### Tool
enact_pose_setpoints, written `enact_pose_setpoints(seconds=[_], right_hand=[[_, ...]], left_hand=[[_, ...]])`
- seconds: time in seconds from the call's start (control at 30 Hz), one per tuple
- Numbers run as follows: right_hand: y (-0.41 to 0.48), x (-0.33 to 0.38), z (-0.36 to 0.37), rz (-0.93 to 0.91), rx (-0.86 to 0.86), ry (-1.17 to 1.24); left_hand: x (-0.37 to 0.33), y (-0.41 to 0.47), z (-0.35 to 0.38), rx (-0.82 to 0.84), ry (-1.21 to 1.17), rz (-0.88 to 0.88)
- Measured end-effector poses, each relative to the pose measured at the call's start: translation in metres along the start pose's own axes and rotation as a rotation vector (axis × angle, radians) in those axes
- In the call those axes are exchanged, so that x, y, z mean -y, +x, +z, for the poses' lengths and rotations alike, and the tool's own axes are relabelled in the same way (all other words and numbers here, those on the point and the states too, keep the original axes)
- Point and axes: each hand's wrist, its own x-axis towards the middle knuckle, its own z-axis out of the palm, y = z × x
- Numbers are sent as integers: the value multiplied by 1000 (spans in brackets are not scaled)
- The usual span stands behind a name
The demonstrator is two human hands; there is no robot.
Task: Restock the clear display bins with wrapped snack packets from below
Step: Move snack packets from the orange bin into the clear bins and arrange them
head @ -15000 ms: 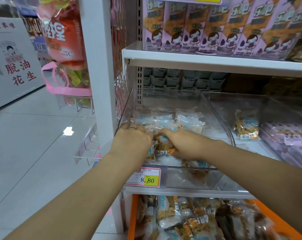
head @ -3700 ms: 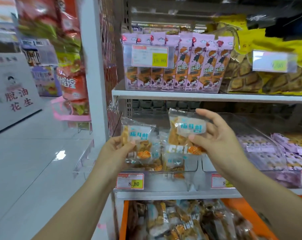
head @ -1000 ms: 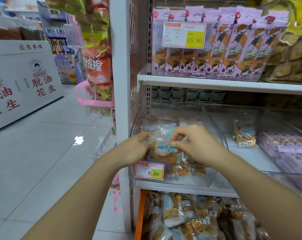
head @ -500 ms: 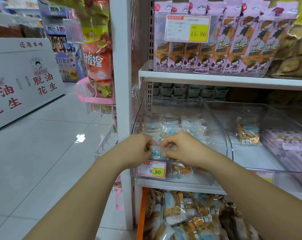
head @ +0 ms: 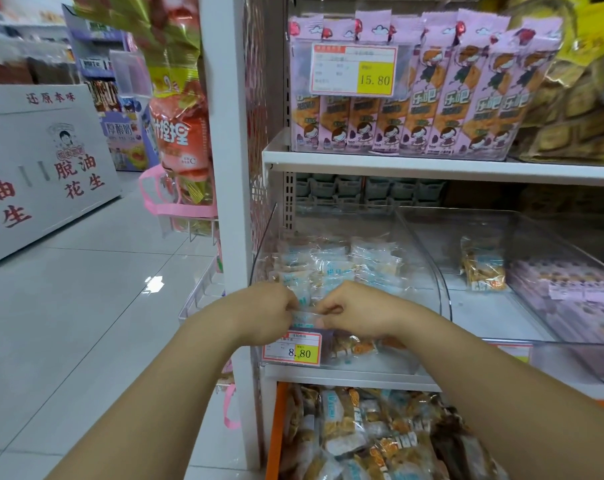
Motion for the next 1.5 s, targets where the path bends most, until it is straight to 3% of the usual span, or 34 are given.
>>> enact_pose_setpoints(seconds=[0.13,0.23,0.37,0.57,0.8,1.0,1.13,1.2,1.3,1.37,1.5], right_hand=[[-12,-2,-13,-24,-147,-17],[-29,-10,-34,36,-332,-4],[-44,-23,-53,121,-444,-105],[-50,-30,-52,154,-373,-183],[-33,-19,-33,97,-324,18],[5,6,14,39,-173,78],[13,8,11,76,-33,137],[7,0,0,118,-74,260],[3,-23,-12,172,-311,-32],[2,-31,-9,203,-275,-180],[4,-38,-4,230,-249,-232]], left_hand=[[2,3,-3,-259,129,-33],[1,14,8,-251,355,-31],[-2,22,21,-255,510,-16],[-8,18,3,-343,309,-8],[-12,-11,-14,-740,234,-77],[0,-21,-16,-1068,161,110],[1,-30,-16,-1086,131,171],[5,-32,-15,-1098,145,168],[10,-31,-14,-1071,142,153],[12,-31,-13,-1070,147,158],[13,-30,-11,-1072,156,138]])
